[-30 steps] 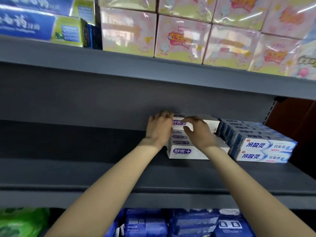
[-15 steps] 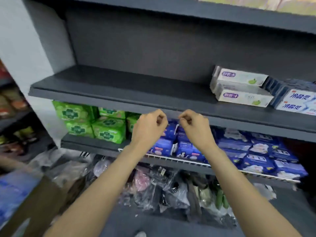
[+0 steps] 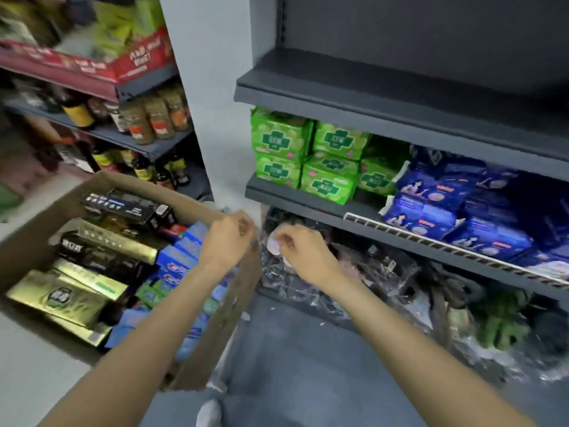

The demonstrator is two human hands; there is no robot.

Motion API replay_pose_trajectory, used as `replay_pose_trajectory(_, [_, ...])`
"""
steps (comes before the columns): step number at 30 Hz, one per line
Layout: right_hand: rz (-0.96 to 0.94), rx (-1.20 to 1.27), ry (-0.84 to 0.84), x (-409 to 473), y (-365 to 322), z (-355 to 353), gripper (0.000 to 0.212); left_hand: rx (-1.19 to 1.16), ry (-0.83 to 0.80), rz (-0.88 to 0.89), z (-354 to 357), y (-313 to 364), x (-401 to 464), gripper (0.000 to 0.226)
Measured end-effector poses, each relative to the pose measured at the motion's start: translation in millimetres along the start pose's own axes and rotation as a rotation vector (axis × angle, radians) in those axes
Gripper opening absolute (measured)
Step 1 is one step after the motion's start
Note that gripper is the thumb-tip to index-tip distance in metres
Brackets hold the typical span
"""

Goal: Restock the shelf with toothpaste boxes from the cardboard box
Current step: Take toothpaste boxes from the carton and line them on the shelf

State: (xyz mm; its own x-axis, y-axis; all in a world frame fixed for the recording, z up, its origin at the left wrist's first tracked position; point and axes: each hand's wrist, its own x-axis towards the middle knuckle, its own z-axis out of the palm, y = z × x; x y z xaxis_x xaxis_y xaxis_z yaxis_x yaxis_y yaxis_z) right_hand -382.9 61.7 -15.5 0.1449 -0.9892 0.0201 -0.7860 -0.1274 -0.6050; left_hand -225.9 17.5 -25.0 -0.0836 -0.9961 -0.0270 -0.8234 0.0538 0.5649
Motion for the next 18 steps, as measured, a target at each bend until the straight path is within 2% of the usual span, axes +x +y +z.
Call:
replay_pose_trajectory(2, [0.004,0.036,-0.008,24,-27,32,0.025,0.081,-0.124,-0.037,-14,-51,14,0.024])
replay_pose_trajectory(5, [0.073,0.096,-0.033,55,-60,81,0.028,0.168,-0.287,0.0,-27,-121,34,0.034])
replay_pose_trajectory(8, [0.157,0.008,-0.177,81,-77,126,0.039,0.293,-0.427,0.056,-38,-168,45,0.047])
replay_pose_trajectory(10, [0.229,-0.052,-0.306,92,-82,148,0.047,0.4,-0.514,0.17,-44,-186,49,0.057])
replay_pose_trajectory(14, [0.387,-0.077,-0.493,95,-77,185,0.058,0.553,-0.577,0.375,-47,-205,55,0.071])
replay_pose_trajectory(16, [0.451,-0.115,-0.502,90,-74,198,0.068,0.572,-0.568,0.412,-46,-212,56,0.076])
replay_pose_trajectory(18, [0.508,-0.188,-0.431,86,-71,206,0.071,0.511,-0.556,0.404,-43,-218,60,0.079])
